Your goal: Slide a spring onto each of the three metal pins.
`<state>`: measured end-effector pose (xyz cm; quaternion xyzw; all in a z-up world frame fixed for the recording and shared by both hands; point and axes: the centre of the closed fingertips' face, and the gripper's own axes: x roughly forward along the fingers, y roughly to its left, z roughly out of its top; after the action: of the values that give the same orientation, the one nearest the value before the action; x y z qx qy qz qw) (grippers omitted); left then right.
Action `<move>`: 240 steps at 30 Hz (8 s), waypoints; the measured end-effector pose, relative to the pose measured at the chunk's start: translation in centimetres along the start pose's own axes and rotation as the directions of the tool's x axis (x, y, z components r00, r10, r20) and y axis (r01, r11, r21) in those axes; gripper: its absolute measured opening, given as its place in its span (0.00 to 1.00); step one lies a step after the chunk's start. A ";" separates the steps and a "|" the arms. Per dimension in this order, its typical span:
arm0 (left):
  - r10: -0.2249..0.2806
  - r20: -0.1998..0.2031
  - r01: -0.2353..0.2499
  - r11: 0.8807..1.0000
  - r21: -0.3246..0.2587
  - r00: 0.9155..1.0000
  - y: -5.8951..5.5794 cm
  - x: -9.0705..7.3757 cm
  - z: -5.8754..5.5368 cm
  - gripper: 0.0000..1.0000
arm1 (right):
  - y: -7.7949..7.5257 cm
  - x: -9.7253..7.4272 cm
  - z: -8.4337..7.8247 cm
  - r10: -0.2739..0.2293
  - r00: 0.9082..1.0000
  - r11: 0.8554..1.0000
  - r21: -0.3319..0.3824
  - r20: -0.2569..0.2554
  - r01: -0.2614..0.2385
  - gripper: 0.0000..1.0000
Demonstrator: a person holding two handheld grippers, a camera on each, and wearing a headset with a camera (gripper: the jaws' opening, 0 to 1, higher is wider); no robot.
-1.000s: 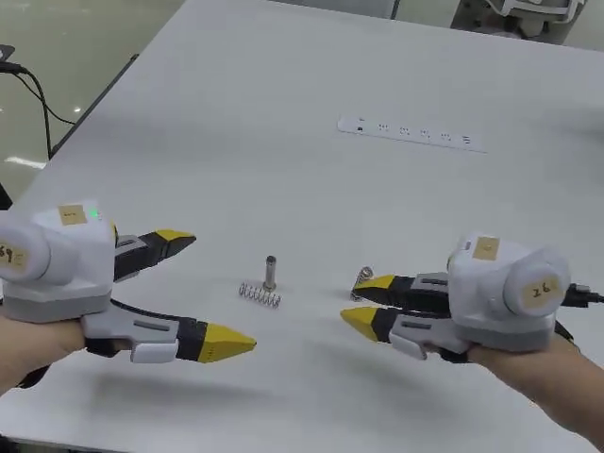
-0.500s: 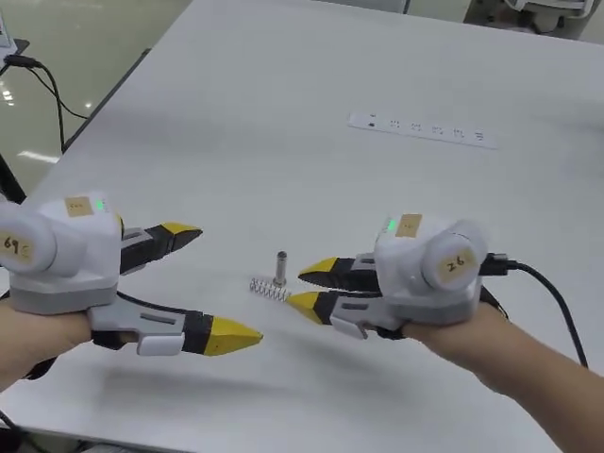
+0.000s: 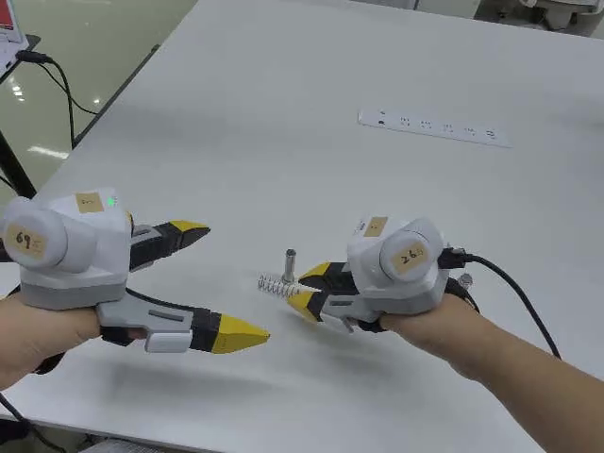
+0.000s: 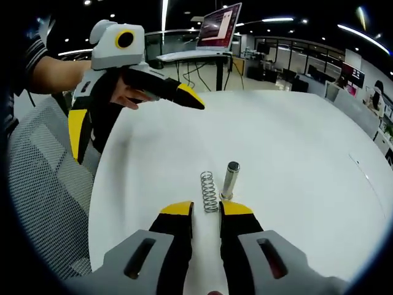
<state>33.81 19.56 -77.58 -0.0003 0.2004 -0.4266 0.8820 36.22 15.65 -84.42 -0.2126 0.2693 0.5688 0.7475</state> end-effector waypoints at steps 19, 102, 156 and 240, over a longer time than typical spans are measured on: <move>0.000 -0.008 0.000 1.000 -0.014 1.000 0.0 0.0 -0.4 0.97 | -0.2 1.8 -0.8 0.009 0.999 1.000 -0.011 -0.045 -0.010 0.08; -0.417 -0.110 0.431 0.885 0.175 0.902 -9.2 8.0 1.3 0.02 | 2.3 -11.2 -1.6 0.102 0.994 0.958 -0.273 0.032 -0.089 0.07; -0.434 -0.137 0.455 0.862 0.225 0.890 -10.1 8.0 1.4 0.02 | 4.0 -11.9 4.1 0.158 0.971 0.967 -0.228 0.178 -0.115 0.07; -0.077 -0.001 0.077 0.996 0.034 0.997 -0.9 1.8 0.2 0.98 | -0.4 -8.6 6.3 -0.016 0.974 0.967 -0.245 0.225 0.072 0.07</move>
<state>34.21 17.64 -77.91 0.0071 0.1930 -0.4634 0.8648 35.82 13.13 -74.05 -0.2471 0.1053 0.6017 0.7522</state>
